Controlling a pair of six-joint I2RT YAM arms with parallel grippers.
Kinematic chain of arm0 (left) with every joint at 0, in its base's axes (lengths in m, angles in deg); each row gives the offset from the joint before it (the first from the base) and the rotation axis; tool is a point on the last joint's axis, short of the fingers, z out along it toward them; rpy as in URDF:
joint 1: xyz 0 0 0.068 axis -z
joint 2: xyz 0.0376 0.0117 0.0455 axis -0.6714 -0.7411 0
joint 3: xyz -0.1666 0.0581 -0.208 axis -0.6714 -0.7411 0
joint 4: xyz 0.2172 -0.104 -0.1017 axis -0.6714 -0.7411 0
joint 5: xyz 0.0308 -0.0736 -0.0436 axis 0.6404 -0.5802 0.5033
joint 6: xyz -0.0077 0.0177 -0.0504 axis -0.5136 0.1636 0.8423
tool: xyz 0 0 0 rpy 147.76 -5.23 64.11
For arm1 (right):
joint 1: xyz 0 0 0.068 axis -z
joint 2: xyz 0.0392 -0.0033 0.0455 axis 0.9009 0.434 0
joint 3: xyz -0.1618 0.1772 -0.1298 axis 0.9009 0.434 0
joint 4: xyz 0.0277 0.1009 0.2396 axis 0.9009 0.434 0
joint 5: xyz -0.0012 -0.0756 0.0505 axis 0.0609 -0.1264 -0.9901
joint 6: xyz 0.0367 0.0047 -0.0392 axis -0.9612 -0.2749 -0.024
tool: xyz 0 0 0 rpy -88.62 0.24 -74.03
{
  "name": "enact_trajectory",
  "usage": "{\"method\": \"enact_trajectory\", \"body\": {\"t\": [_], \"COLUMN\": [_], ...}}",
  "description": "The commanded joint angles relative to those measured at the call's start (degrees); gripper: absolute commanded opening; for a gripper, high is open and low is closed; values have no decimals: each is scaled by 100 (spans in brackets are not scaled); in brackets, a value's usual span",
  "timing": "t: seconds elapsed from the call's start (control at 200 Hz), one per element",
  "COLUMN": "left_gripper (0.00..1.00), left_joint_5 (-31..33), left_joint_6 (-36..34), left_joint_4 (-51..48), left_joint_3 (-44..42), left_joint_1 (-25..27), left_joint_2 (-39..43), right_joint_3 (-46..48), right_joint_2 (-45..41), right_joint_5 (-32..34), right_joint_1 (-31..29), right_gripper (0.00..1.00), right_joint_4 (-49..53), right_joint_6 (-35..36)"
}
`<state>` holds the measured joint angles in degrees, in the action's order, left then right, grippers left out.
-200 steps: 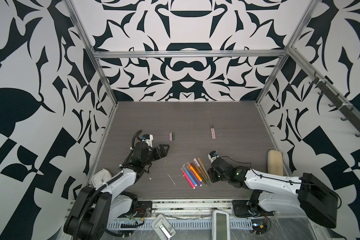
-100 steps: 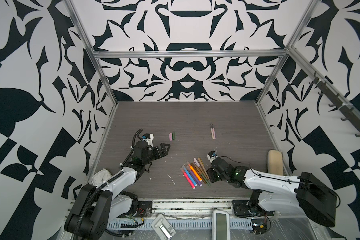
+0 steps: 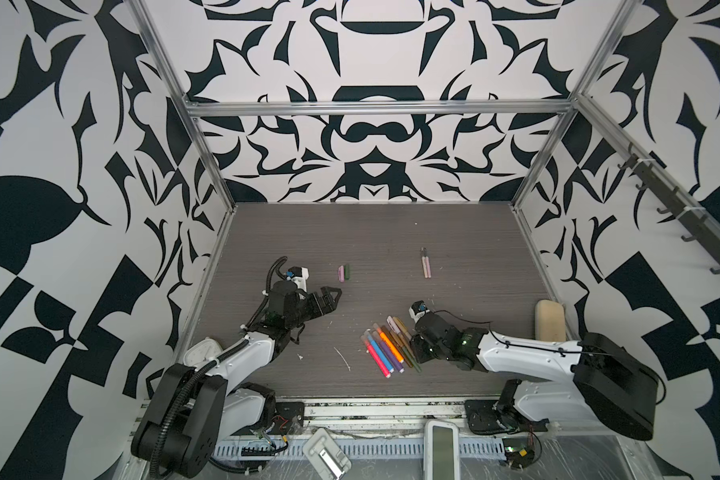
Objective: Open the pen caps
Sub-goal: 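Lower the right gripper onto the tan capped pen and grasp its barrel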
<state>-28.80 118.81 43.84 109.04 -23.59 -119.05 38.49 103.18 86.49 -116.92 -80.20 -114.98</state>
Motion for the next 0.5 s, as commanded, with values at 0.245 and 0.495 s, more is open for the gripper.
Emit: {"method": "enact_trajectory", "body": {"t": [0.245, 0.495], "left_gripper": [99, 99], "left_joint_5": [-3, 57], "left_joint_6": [0, 31], "left_joint_4": [-11, -16], "left_joint_3": [135, 101], "left_joint_1": [-32, -31], "left_joint_2": [34, 71], "right_joint_3": [-176, -246], "right_joint_2": [-159, 271], "right_joint_5": [948, 722], "right_joint_1": [-35, -35], "right_gripper": [28, 30], "right_joint_4": [690, 642], "right_joint_6": [-491, -345]}}
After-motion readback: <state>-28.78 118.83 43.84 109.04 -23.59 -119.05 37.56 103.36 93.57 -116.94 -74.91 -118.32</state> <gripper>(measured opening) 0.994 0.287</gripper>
